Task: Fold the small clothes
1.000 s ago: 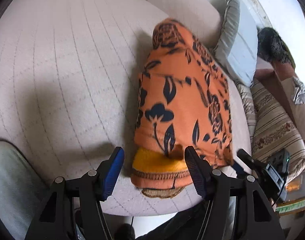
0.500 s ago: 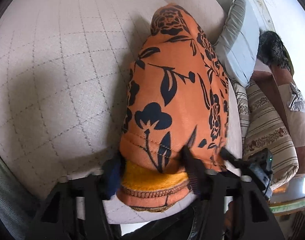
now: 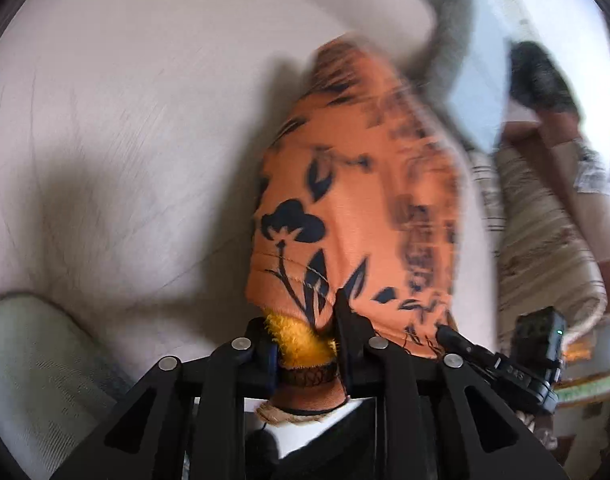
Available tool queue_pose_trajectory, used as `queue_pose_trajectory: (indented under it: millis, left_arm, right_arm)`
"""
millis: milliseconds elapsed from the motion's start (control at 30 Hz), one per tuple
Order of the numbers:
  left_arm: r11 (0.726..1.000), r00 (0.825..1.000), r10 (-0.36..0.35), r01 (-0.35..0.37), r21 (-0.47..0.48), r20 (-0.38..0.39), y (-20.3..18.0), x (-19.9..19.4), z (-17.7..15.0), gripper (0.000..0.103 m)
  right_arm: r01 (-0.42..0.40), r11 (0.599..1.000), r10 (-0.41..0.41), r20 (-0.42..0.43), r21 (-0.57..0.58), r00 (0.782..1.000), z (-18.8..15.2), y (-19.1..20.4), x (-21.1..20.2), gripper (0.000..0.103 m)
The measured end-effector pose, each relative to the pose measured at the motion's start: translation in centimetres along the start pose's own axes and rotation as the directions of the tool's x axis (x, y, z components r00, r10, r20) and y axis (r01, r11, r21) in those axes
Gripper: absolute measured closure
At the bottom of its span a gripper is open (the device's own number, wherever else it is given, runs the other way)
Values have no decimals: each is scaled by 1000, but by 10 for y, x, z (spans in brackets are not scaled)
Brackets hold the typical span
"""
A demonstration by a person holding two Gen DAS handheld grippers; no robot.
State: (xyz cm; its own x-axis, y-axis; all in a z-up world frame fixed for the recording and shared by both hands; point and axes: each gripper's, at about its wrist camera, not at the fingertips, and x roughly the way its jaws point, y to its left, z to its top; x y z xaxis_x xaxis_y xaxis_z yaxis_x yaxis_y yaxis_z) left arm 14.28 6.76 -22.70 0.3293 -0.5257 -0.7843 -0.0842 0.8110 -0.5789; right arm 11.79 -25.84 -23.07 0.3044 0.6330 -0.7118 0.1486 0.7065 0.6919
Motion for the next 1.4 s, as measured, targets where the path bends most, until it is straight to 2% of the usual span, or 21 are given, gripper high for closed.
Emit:
queue_pose_trajectory:
  millis: [33,100,200,233,267,333,400,500,600,700,833,933,1000,1067,1100,1133,1167,1200,1233,1300,1400]
  left_arm:
    - [1000,1000,-15,15,-17,10,4,0,-2,74]
    - [999,999,-37,38,-27,39,4,-9,-5,69]
    - [999,998,-23,21,43,64,-5,-30,-6,67]
    - [998,997,-18,13,62,70,-8,-38,-6,66]
    - [997,996,-21,15,76,82,-11,-46,-6,63]
    - [996,992,-26,15,86,125,-18,-62,2,58]
    - [995,985,-33,16,103,167,-26,-73,11,55]
    - [994,981,-41,21,106,191,-36,-83,29,53]
    - [992,984,-17,-5,127,178,-41,-77,53,53]
    - [994,987,-7,-11,108,161,-46,-60,81,53]
    - [998,991,-30,23,60,127,-49,-32,121,53]
    - [999,994,-53,54,-6,99,-47,-8,150,53]
    - [999,998,-24,26,-30,63,-45,15,166,52]
    - [999,1000,5,-4,-50,25,-42,36,176,53]
    - [996,1000,-9,9,-83,7,-37,46,180,54]
    - [993,999,-33,32,-117,-10,-31,53,183,57]
    - [987,998,-65,61,-148,-17,-27,57,185,73]
    - [984,996,-93,90,-156,-12,-26,54,185,77]
    - [986,994,-109,108,-128,6,-28,52,185,79]
    - [995,995,-87,89,-43,42,-39,47,181,81]
    - [999,998,-31,32,-30,54,-35,59,183,80]
  right_arm:
    - [11,1000,-11,-15,11,1000,-4,-6,10,91]
    - [-36,997,37,-12,75,999,-6,-16,14,84]
    - [-73,994,74,-2,76,997,1,-13,-4,80]
    - [-70,996,70,10,58,998,4,-9,-13,72]
    - [-71,997,71,24,35,997,8,-3,-23,56]
    - [-70,998,70,62,5,996,17,7,-39,44]
    - [-90,996,92,95,-26,991,32,19,-48,45]
    - [-107,993,111,128,-43,985,59,32,-47,45]
    - [-123,990,131,142,-65,981,85,51,-36,45]
    - [-101,993,108,133,-62,985,117,66,-17,45]
    - [-36,999,38,87,-25,996,158,70,12,52]
    - [40,999,-39,66,-12,997,182,68,32,53]
    - [88,996,-88,42,13,995,191,60,42,59]
    - [67,997,-67,6,41,998,192,52,51,76]
    - [68,997,-68,3,37,998,192,52,52,80]
    - [81,996,-82,5,26,997,192,52,53,97]
    - [97,995,-97,14,17,995,191,52,51,97]
    - [84,996,-85,34,18,996,189,52,45,98]
    - [71,997,-71,64,7,995,185,56,36,98]
    - [120,991,-112,124,-65,986,175,71,19,98]
    - [214,973,-199,163,-80,966,168,74,18,99]
